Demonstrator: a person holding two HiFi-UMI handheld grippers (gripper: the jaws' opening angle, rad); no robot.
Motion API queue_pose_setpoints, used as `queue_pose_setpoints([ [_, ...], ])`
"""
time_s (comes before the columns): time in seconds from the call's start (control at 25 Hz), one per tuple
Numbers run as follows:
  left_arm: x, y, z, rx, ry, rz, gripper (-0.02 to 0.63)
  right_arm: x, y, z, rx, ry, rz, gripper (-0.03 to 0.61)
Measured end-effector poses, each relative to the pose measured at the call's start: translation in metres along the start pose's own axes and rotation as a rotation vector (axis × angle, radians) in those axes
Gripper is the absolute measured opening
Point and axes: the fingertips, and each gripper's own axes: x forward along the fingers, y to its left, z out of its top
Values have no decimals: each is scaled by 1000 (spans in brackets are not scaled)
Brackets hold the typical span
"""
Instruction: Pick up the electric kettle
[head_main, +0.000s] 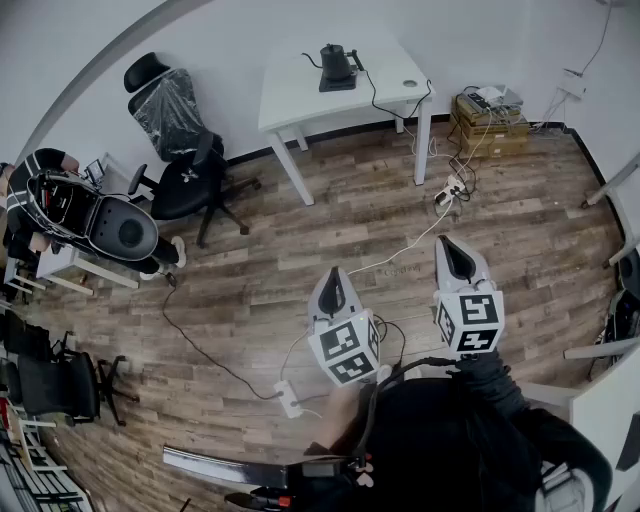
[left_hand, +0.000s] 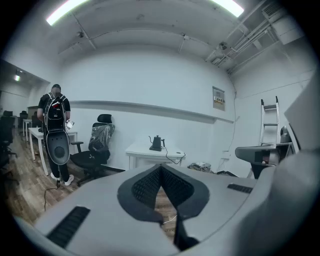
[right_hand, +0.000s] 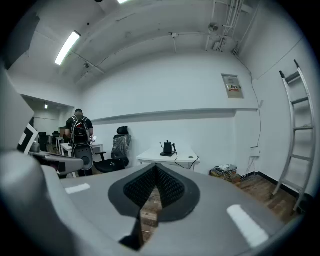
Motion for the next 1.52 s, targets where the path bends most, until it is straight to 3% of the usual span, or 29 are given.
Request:
queue_pose_setpoints([
  [0.92, 9, 2, 1, -13, 9, 13, 0, 1, -6, 5, 17, -40, 25, 2],
  [1.12, 3, -11, -13, -37, 26, 33, 0, -17, -23, -6, 16, -37, 46, 2],
  [1.52, 4, -51, -47, -31, 83, -2, 0, -28, -58, -29, 47, -28, 23, 2],
])
